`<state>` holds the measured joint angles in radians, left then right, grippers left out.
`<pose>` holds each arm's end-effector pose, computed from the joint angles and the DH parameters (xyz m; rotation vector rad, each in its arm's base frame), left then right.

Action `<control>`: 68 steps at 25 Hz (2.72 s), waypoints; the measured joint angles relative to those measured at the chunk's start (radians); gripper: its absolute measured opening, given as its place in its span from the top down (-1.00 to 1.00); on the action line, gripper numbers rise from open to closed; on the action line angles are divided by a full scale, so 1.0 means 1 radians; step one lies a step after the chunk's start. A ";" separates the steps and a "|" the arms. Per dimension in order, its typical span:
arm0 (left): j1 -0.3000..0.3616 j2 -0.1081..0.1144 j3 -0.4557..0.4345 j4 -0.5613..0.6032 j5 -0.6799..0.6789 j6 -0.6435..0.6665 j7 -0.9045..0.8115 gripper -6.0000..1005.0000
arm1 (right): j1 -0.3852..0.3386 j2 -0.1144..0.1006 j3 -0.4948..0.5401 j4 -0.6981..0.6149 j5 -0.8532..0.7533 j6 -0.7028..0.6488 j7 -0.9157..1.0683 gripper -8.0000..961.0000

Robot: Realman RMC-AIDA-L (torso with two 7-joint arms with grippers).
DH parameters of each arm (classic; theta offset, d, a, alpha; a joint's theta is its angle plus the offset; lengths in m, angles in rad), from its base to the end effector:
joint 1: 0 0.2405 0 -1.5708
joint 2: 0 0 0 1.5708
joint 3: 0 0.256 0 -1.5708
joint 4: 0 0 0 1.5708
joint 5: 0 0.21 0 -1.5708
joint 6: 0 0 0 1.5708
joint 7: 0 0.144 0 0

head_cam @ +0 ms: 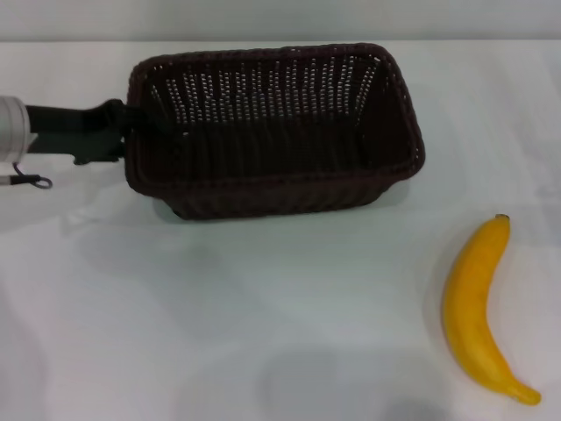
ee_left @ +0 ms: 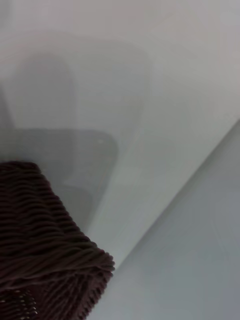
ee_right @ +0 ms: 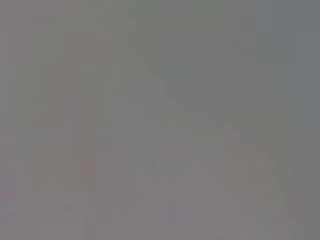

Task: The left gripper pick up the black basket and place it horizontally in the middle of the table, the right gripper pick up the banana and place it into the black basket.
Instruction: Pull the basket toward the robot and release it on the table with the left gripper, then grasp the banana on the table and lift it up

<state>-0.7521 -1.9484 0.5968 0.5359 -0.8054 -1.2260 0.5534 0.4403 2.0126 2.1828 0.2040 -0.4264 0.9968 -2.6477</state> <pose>-0.2790 0.4112 0.0349 -1.9408 -1.9572 -0.4886 0.3728 0.3578 0.0692 -1.4278 0.6902 0.7032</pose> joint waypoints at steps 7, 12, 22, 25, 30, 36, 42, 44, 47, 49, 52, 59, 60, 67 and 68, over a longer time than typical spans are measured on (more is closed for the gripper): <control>0.005 0.007 -0.004 0.061 -0.003 -0.001 0.019 -0.39 | -0.001 0.001 0.009 0.000 0.000 0.000 0.000 -0.80; 0.006 0.013 0.000 0.066 -0.001 -0.004 0.067 -0.46 | -0.003 0.002 0.010 0.000 0.000 0.001 0.002 -0.79; 0.042 0.000 -0.012 0.105 -0.068 0.004 0.182 -0.68 | -0.005 0.002 0.023 0.000 0.009 0.006 0.003 -0.79; 0.112 -0.017 -0.012 0.185 -0.206 -0.001 0.263 -0.76 | -0.007 0.002 0.024 0.000 0.023 0.007 0.004 -0.79; 0.262 -0.039 -0.010 0.250 -0.498 -0.029 0.426 -0.76 | -0.010 0.000 0.060 0.001 0.027 0.016 0.011 -0.79; 0.452 -0.105 -0.018 0.224 -0.842 -0.049 0.780 -0.76 | -0.038 -0.017 0.041 0.019 -0.008 0.054 0.221 -0.79; 0.536 -0.128 -0.030 -0.018 -1.213 -0.101 1.256 -0.76 | -0.116 -0.133 -0.084 0.209 -0.228 0.082 0.686 -0.78; 0.537 -0.128 -0.031 -0.124 -1.340 -0.143 1.427 -0.76 | -0.132 -0.186 -0.101 0.293 -0.364 0.099 0.875 -0.78; 0.535 -0.131 -0.031 -0.227 -1.440 -0.178 1.620 -0.76 | -0.147 -0.251 -0.097 0.488 -0.651 0.152 1.183 -0.78; 0.520 -0.131 -0.031 -0.273 -1.467 -0.173 1.697 -0.76 | -0.164 -0.262 -0.081 0.648 -0.844 0.165 1.364 -0.78; 0.496 -0.130 -0.032 -0.307 -1.486 -0.150 1.765 -0.76 | -0.184 -0.227 -0.033 0.948 -1.213 0.176 1.676 -0.78; 0.440 -0.131 -0.034 -0.371 -1.549 -0.108 1.892 -0.75 | -0.117 -0.026 -0.018 1.538 -1.910 0.465 2.165 -0.75; 0.435 -0.132 -0.035 -0.378 -1.557 -0.105 1.907 -0.75 | -0.103 -0.014 -0.041 1.576 -1.959 0.506 2.215 -0.75; 0.405 -0.131 -0.039 -0.410 -1.626 -0.074 1.965 -0.75 | 0.003 -0.007 -0.320 1.689 -2.169 0.687 2.635 -0.75; 0.401 -0.132 -0.039 -0.411 -1.631 -0.066 1.965 -0.75 | 0.028 -0.007 -0.360 1.692 -2.195 0.720 2.703 -0.75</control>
<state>-0.3506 -2.0800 0.5583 0.1251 -2.4367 -1.2916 2.5184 0.4681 2.0060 1.8229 1.8961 -2.6214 1.7172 0.0550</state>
